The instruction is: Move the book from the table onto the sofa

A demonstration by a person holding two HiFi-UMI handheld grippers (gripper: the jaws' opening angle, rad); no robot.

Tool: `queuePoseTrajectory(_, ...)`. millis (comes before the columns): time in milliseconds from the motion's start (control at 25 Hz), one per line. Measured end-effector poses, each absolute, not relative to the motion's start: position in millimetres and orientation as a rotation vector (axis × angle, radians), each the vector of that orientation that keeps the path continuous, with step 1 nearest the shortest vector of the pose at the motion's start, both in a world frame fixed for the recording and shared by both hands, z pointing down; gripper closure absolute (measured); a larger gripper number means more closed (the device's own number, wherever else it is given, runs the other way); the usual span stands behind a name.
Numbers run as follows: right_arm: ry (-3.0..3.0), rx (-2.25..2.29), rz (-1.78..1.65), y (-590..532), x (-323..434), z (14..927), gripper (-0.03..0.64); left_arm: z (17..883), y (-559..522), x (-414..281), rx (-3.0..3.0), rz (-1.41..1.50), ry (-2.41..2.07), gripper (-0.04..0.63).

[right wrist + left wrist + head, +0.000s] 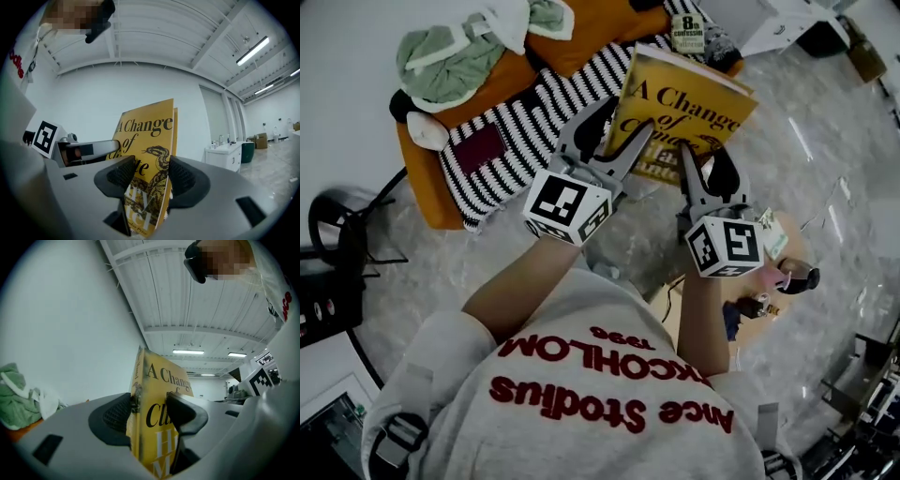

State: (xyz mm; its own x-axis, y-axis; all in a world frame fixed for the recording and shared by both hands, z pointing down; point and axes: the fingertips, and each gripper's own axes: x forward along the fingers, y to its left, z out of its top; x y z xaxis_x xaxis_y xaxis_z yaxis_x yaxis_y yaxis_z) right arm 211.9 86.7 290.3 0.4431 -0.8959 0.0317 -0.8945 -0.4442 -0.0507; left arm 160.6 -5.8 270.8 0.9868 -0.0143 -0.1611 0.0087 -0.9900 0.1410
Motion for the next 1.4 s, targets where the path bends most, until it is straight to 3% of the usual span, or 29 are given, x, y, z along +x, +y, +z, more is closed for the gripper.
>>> queuePoseTrajectory(840, 2.069, -2.366, -0.133, -139.6, 164.3, 307.4, 0.374, 290.7, -212.2, 86.7, 2.935, -0.263, -0.496, 0.356)
queuePoseTrajectory(1400, 2.339, -2.144, -0.134, -322.3, 82.5, 312.4, 0.374, 299.8, -376.1, -9.4, 2.857, -0.274, -0.807, 0.356)
